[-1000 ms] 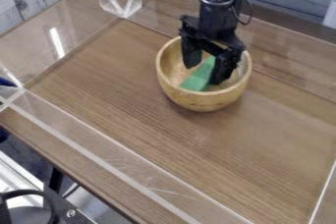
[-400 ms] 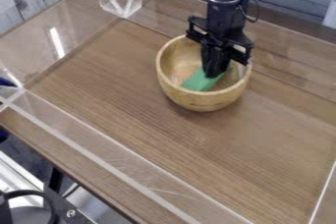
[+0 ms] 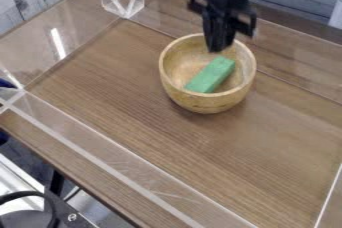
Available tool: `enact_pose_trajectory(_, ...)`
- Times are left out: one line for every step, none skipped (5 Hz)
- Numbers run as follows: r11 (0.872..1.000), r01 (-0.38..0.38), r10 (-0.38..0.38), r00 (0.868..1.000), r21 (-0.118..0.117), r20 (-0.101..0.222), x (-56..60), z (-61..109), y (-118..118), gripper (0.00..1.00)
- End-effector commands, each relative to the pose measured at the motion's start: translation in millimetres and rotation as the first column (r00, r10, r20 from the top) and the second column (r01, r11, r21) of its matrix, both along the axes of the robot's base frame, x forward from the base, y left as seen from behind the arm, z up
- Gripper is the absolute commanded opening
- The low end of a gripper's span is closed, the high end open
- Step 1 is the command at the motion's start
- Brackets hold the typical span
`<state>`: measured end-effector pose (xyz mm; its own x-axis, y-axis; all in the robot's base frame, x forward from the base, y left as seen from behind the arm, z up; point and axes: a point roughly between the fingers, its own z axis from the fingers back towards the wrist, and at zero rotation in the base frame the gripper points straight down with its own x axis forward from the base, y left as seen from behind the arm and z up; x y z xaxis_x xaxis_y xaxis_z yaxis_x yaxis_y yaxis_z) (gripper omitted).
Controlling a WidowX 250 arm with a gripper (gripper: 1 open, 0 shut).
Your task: Remove the green block from inside the brown bowl and put it on the table
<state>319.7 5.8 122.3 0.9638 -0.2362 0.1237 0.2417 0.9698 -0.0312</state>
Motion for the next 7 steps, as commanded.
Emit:
enact_pose_trajectory(0.999,0.002,-0.008,0.99,0.047,0.14,3.0,45.1,7,0.0)
enact_pose_trajectory(0.998,-0.007,-0.001,0.992,0.06,0.125,4.3,25.3,1,1.0)
enact_pose_trajectory(0.998,-0.018,0.011,0.994,0.067,0.104,5.9,4.3,-3,1.0)
enact_pose_trajectory(0.996,-0.015,0.009,0.997,0.084,0.073,12.1,-11.0,1,1.0)
enact_pose_trajectory(0.995,-0.009,0.005,0.999,0.101,0.035,20.8,-31.3,5,1.0)
enact_pose_trajectory(0.994,0.013,-0.015,1.0,0.108,0.021,22.2,-44.7,1,1.0)
enact_pose_trajectory(0.994,0.029,-0.03,1.0,0.109,0.008,22.7,-54.1,-1,1.0)
